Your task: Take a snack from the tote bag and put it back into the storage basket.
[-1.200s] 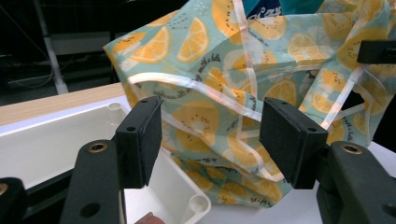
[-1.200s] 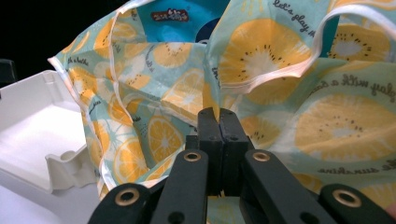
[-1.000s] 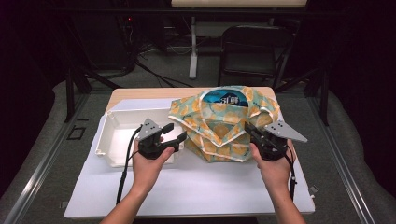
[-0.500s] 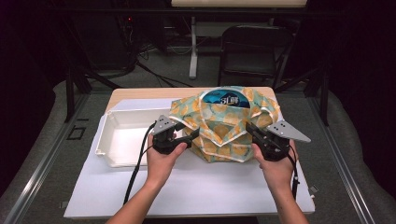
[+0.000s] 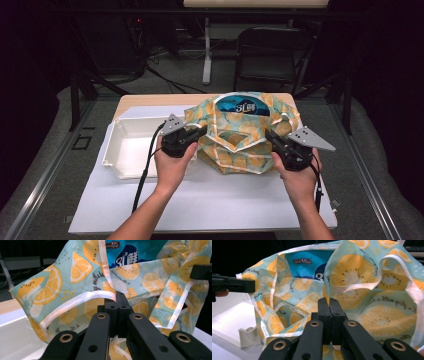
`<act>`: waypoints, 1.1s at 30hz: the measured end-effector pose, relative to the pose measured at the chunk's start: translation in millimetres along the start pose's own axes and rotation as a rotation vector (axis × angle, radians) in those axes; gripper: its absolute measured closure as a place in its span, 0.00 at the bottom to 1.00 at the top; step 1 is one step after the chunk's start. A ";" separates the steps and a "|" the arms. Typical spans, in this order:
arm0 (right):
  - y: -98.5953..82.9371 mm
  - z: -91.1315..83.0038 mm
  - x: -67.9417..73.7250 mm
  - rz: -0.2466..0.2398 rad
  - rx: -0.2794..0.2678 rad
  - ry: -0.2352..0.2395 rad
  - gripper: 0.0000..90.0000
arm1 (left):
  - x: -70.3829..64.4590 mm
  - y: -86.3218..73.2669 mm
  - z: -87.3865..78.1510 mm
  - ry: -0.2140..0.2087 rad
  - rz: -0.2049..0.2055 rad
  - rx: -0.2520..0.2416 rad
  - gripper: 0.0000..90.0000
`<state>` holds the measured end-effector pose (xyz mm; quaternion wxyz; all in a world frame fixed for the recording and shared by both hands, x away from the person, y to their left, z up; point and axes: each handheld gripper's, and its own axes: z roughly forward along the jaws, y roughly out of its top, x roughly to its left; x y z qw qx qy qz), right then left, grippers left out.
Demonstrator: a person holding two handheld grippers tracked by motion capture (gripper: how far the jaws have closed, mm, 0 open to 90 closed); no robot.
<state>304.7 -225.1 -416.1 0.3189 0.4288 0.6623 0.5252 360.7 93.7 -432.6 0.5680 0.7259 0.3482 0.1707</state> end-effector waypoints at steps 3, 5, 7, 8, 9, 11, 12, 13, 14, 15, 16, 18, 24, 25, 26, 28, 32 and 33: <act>1.8 1.0 -2.2 -0.007 0.003 -0.005 1.00 | 2.0 2.9 -2.5 -0.010 -0.005 -0.016 1.00; 3.6 1.3 -3.5 -0.006 -0.002 -0.005 1.00 | 2.8 5.3 -4.1 -0.007 -0.007 -0.031 1.00; 6.3 1.3 -5.1 -0.010 -0.010 -0.008 1.00 | 3.9 9.2 -5.8 -0.015 -0.004 -0.035 1.00; 7.8 1.4 -5.8 -0.013 -0.013 -0.010 1.00 | 3.8 11.8 -6.4 -0.011 0.001 -0.038 1.00; 9.8 1.6 -6.9 -0.020 -0.015 -0.015 1.00 | 4.0 13.4 -6.7 -0.012 0.006 -0.036 1.00; 12.3 1.9 -8.7 -0.022 -0.022 -0.026 1.00 | 4.1 16.9 -7.0 -0.007 0.014 -0.040 1.00; 13.7 1.7 -10.3 -0.022 -0.020 -0.030 1.00 | 4.3 18.4 -6.9 -0.002 0.011 -0.042 1.00; 16.3 2.1 -14.9 -0.021 -0.028 -0.045 1.00 | 5.6 20.4 -7.0 0.002 0.021 -0.041 1.00; 16.3 2.1 -14.9 -0.021 -0.028 -0.045 1.00 | 6.2 21.6 -6.9 0.006 0.021 -0.044 1.00; 17.1 2.1 -16.2 -0.016 -0.028 -0.052 1.00 | 7.3 23.2 -7.3 0.010 0.022 -0.042 1.00; 18.9 2.8 -20.2 -0.011 -0.034 -0.063 1.00 | 8.5 24.7 -7.4 0.010 0.022 -0.043 1.00; 19.6 3.2 -21.8 -0.009 -0.034 -0.066 1.00 | 10.8 27.1 -7.0 0.011 0.022 -0.048 1.00; 24.6 6.8 -27.3 -0.010 -0.043 -0.073 1.00 | 13.1 34.5 -4.7 0.005 0.025 -0.069 1.00; 26.6 7.0 -28.0 -0.013 -0.046 -0.074 1.00 | 13.2 36.3 -4.9 0.006 0.024 -0.074 1.00; 28.4 7.1 -28.7 -0.013 -0.050 -0.074 1.00 | 13.6 38.2 -4.7 0.003 0.024 -0.078 1.00; 32.3 7.6 -29.9 -0.016 -0.057 -0.076 1.00 | 14.1 41.6 -4.1 0.008 0.029 -0.078 1.00; 38.5 11.4 -32.1 -0.030 -0.058 -0.092 1.00 | 15.6 48.3 2.4 0.028 0.051 -0.070 1.00; 39.9 13.1 -33.0 -0.028 -0.057 -0.096 1.00 | 16.9 50.4 3.2 0.028 0.050 -0.071 1.00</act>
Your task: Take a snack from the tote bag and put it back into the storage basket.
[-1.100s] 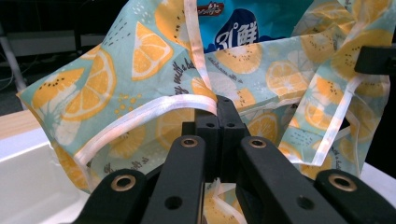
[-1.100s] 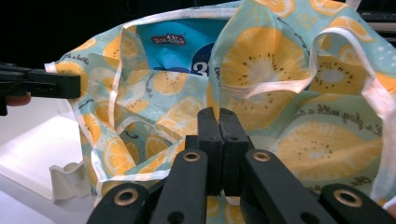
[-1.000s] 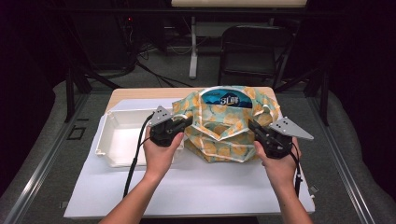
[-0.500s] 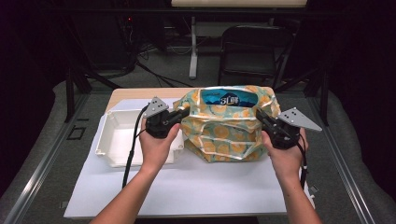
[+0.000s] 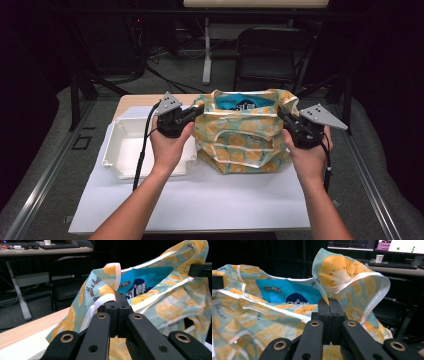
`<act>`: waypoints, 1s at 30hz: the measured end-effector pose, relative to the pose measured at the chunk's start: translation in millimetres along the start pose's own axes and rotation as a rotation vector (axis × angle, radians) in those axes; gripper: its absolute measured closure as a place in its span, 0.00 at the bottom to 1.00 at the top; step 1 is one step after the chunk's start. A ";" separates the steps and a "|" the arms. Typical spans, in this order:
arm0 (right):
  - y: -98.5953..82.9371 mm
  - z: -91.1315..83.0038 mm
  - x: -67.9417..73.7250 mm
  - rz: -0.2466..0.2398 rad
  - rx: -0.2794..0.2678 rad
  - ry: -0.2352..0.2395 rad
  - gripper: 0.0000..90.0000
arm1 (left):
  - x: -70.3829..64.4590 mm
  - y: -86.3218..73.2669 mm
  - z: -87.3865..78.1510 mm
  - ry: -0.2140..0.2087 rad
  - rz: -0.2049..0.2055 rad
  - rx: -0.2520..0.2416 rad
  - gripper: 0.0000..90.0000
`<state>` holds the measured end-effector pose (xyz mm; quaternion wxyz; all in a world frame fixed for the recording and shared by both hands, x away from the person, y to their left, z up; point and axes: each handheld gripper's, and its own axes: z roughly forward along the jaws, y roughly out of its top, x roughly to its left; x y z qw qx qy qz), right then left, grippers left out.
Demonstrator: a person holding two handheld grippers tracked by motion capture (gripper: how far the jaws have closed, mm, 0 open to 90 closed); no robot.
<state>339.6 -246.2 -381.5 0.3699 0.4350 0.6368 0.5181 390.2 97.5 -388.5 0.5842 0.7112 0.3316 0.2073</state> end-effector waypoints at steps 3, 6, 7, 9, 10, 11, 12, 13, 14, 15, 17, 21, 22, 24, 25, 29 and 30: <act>4.3 4.1 -2.8 0.012 -0.011 0.001 1.00 | 2.8 7.5 2.8 -0.003 -0.008 -0.013 1.00; 9.3 6.1 -5.3 0.012 -0.008 0.002 1.00 | 5.7 15.0 4.1 -0.012 -0.014 -0.022 1.00; 12.3 6.6 -6.0 0.012 -0.013 0.000 1.00 | 6.7 16.9 5.2 -0.012 -0.018 -0.028 1.00; 16.8 7.7 -6.7 0.006 -0.017 0.000 1.00 | 8.7 19.7 7.3 -0.009 -0.017 -0.030 1.00; 18.8 8.6 -7.1 0.003 -0.021 -0.003 1.00 | 9.9 20.7 8.6 -0.008 -0.021 -0.028 1.00; 22.3 12.1 -8.1 -0.006 -0.016 -0.007 1.00 | 11.4 21.2 10.4 -0.006 -0.024 -0.032 1.00; 22.3 12.1 -8.1 -0.006 -0.016 -0.007 1.00 | 13.0 21.4 12.0 -0.006 -0.031 -0.036 1.00; 23.7 13.8 -8.9 -0.009 -0.013 -0.007 1.00 | 14.6 21.4 13.5 -0.010 -0.041 -0.036 1.00; 24.7 15.7 -9.6 -0.008 -0.015 -0.011 1.00 | 15.5 21.5 14.9 -0.010 -0.046 -0.041 1.00; 26.2 19.0 -11.4 -0.002 -0.016 -0.013 1.00 | 16.4 22.1 16.0 -0.012 -0.047 -0.046 1.00; 27.3 20.8 -12.1 -0.003 -0.011 -0.018 1.00 | 17.9 24.3 17.8 -0.016 -0.053 -0.052 1.00; 34.1 25.4 -14.9 0.004 -0.025 -0.022 1.00 | 20.8 31.2 18.7 -0.021 -0.076 -0.083 1.00; 35.3 26.1 -15.1 0.002 -0.021 -0.023 1.00 | 20.7 33.2 18.7 -0.020 -0.077 -0.090 1.00; 36.4 26.7 -15.4 -0.004 -0.018 -0.025 1.00 | 21.2 36.8 19.0 -0.018 -0.068 -0.093 1.00; 37.4 27.5 -15.9 -0.004 -0.022 -0.026 1.00 | 21.7 38.4 19.8 -0.014 -0.067 -0.097 1.00; 41.9 31.0 -15.6 -0.014 -0.019 -0.035 1.00 | 24.4 38.9 24.6 0.003 -0.078 -0.091 1.00; 42.0 32.3 -15.8 -0.016 -0.016 -0.038 1.00 | 25.3 38.1 26.5 0.005 -0.083 -0.086 1.00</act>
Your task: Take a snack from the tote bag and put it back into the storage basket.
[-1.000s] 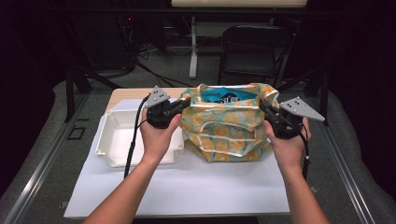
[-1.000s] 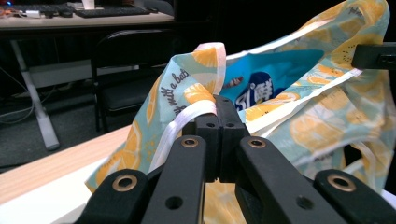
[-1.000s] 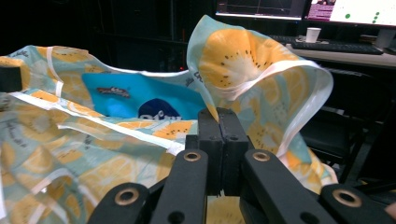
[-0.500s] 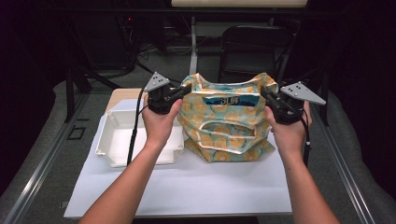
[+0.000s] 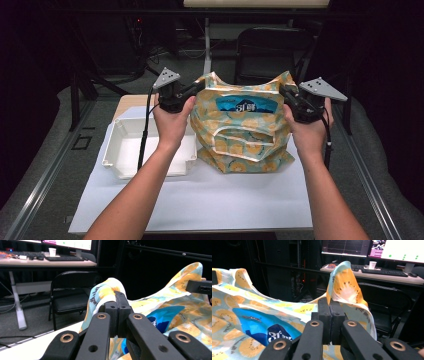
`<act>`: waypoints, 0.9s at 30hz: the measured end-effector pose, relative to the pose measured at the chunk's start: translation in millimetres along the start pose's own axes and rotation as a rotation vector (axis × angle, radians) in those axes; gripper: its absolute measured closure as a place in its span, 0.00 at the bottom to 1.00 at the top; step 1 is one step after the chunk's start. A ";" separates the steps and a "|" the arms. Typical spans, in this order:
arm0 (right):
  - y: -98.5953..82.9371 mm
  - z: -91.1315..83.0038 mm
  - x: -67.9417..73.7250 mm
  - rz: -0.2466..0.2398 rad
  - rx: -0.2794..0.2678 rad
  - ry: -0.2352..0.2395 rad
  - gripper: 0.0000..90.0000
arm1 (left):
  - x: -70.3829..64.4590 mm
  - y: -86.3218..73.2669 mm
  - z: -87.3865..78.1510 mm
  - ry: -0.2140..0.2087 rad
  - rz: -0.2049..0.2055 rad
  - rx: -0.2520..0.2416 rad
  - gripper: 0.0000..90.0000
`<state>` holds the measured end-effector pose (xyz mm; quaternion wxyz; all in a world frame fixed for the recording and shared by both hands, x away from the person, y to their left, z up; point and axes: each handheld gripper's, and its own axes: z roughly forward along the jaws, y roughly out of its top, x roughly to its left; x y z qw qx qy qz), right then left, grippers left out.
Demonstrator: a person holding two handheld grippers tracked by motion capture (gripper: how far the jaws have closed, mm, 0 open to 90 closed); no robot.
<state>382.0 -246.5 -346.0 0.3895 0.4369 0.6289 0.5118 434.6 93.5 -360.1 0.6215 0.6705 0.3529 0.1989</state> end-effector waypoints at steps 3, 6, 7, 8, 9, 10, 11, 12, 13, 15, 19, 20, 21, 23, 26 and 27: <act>-5.5 6.1 -3.3 0.014 0.025 -0.002 1.00 | 2.4 -6.4 8.4 0.010 -0.008 0.038 1.00; -13.8 12.9 -6.9 0.014 0.065 -0.012 1.00 | 2.0 -13.7 16.5 0.018 -0.009 0.079 1.00; -17.3 14.6 -8.8 0.023 0.078 -0.017 1.00 | 1.6 -16.5 18.7 0.018 -0.011 0.092 1.00; -20.0 15.6 -10.4 0.034 0.087 -0.017 1.00 | 1.7 -19.7 20.8 0.014 -0.011 0.104 1.00; -22.8 16.3 -12.4 0.038 0.097 -0.013 1.00 | 1.7 -23.0 23.0 0.013 -0.012 0.118 1.00; -25.8 17.1 -13.7 0.042 0.105 -0.009 1.00 | 1.8 -26.7 25.2 0.012 -0.013 0.129 1.00; -29.0 18.1 -14.5 0.043 0.115 -0.002 0.99 | 1.6 -30.6 27.3 0.011 -0.017 0.139 1.00; -32.3 19.4 -14.8 0.040 0.125 0.003 0.99 | 1.2 -33.4 29.2 0.010 -0.021 0.145 1.00; -34.7 20.5 -14.6 0.039 0.132 0.006 0.99 | 0.4 -37.5 32.2 0.009 -0.022 0.152 1.00; -39.4 22.7 -13.2 0.034 0.148 0.013 0.99 | -0.8 -41.5 35.1 0.012 -0.025 0.157 1.00; -39.5 23.6 -11.8 0.034 0.152 0.006 0.99 | -0.2 -40.6 36.8 0.029 -0.036 0.149 1.00; -38.6 23.3 -12.6 0.037 0.147 0.008 0.99 | 0.8 -40.0 36.7 0.032 -0.039 0.145 1.00; -37.8 23.0 -13.2 0.039 0.143 0.009 0.99 | 2.7 -38.8 36.2 0.038 -0.046 0.139 1.00; -34.5 22.2 -13.9 0.039 0.136 0.014 0.99 | 4.3 -38.4 36.9 0.049 -0.054 0.143 1.00; -30.1 22.9 -11.7 0.023 0.140 0.017 0.98 | 5.7 -42.7 41.1 0.057 -0.053 0.164 1.00; -29.3 23.1 -11.0 0.016 0.144 0.016 0.98 | 5.7 -44.7 42.7 0.058 -0.055 0.172 1.00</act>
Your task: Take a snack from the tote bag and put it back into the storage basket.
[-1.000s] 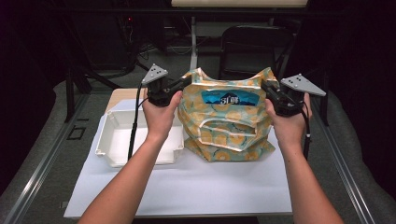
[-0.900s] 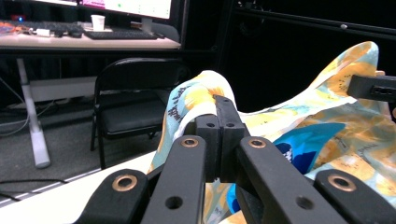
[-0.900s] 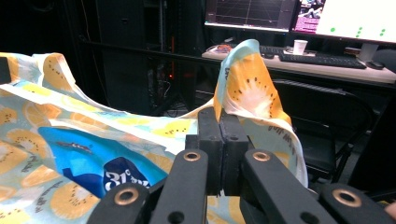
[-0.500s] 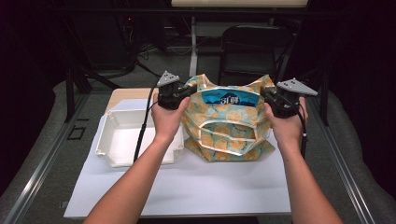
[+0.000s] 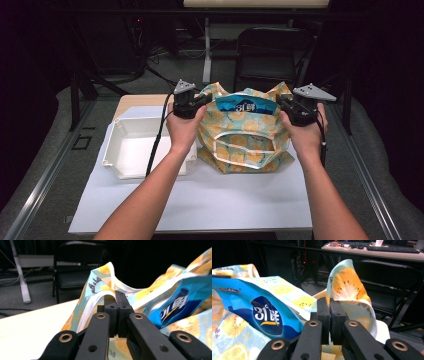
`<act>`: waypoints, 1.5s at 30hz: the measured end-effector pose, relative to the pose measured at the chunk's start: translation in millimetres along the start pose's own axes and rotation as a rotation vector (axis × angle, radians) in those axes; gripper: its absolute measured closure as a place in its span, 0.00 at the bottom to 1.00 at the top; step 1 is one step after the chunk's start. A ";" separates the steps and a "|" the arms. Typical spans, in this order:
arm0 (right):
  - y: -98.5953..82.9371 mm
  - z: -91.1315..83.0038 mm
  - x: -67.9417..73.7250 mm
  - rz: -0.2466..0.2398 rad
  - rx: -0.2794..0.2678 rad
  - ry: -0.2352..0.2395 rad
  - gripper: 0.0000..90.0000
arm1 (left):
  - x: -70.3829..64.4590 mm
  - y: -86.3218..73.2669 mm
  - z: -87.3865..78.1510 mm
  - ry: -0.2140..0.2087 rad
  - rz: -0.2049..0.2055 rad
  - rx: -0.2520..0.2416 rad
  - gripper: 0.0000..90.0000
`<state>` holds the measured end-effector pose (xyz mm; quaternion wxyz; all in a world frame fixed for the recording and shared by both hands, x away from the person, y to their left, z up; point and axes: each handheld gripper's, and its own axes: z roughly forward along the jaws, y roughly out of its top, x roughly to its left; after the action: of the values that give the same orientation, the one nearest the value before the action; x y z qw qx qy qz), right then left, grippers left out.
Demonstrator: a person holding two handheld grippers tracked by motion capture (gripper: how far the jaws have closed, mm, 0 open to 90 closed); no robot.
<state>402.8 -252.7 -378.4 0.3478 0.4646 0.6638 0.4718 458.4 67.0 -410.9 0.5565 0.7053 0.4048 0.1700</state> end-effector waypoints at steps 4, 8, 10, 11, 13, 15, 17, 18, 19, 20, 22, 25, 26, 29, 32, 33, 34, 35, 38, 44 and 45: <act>1.3 2.5 -1.5 0.012 0.011 -0.010 0.98 | -5.0 -1.2 -1.1 0.006 -0.012 -0.020 0.99; -1.9 5.9 -7.2 0.031 0.022 0.002 0.97 | -5.2 -2.6 3.6 0.008 0.005 0.019 0.98; -3.6 7.8 -8.5 0.044 0.034 0.013 0.97 | -4.9 -2.1 3.2 0.012 0.000 0.005 0.98; -3.2 7.6 -7.9 0.040 0.031 0.010 0.98 | -5.5 -1.0 1.8 0.021 -0.004 -0.002 0.99; 1.4 3.7 -4.8 0.030 0.001 -0.009 0.99 | -7.0 1.2 -0.1 0.032 -0.006 -0.019 0.99; 6.3 1.0 -4.5 0.026 -0.017 -0.018 0.99 | -7.2 4.5 -1.4 0.038 -0.001 -0.024 0.99; 9.5 2.5 -7.3 0.024 0.002 -0.018 0.99 | -5.0 7.2 -2.4 0.041 -0.002 -0.021 0.99; 10.1 3.6 -7.8 0.028 0.006 -0.017 0.99 | -4.5 7.6 -2.1 0.043 -0.009 -0.028 0.99; 10.8 4.5 -8.7 0.027 0.009 -0.016 0.99 | -4.2 7.8 -1.9 0.042 -0.010 -0.024 0.99; 11.1 5.6 -8.8 0.025 0.014 -0.016 0.99 | -4.7 7.0 -0.9 0.041 -0.009 -0.022 0.99; 9.7 8.2 -8.5 0.017 0.032 -0.017 0.99 | -6.0 3.6 3.5 0.036 0.005 0.010 0.99; 4.2 14.5 -10.2 0.031 0.056 0.000 0.99 | -7.6 -1.0 9.8 0.018 0.007 0.035 0.99; 2.8 16.0 -10.9 0.046 0.058 0.005 0.99 | -8.2 -1.7 11.0 0.016 0.001 0.040 0.99; -1.2 19.6 -12.6 0.062 0.070 0.017 0.99 | -9.6 -3.9 14.6 0.019 0.009 0.053 0.99; -4.3 20.8 -14.0 0.058 0.087 -0.024 1.00 | -6.5 -6.5 13.9 0.044 -0.013 0.057 0.99; -4.9 19.9 -15.6 0.070 0.079 -0.021 1.00 | -4.3 -8.8 14.3 0.052 -0.022 0.065 0.99; -6.2 18.7 -17.6 0.076 0.078 -0.023 0.99 | -2.1 -12.0 15.3 0.054 -0.027 0.083 0.99; -8.5 18.0 -19.4 0.078 0.082 -0.026 0.99 | -0.7 -16.3 16.9 0.050 -0.033 0.101 0.99; -21.9 20.2 -22.8 0.076 0.115 -0.010 0.98 | -1.4 -29.8 20.5 0.038 -0.022 0.139 0.98; -52.0 23.4 -23.7 0.084 0.156 -0.006 0.98 | -9.4 -53.1 26.3 0.032 0.002 0.205 0.93; -56.8 23.9 -24.2 0.088 0.163 -0.003 0.97 | -9.9 -56.0 27.0 0.031 0.005 0.217 0.90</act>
<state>415.7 -275.3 -439.2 0.2889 0.5207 0.6785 0.4302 449.6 45.0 -469.2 0.4700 0.7599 0.4276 0.1374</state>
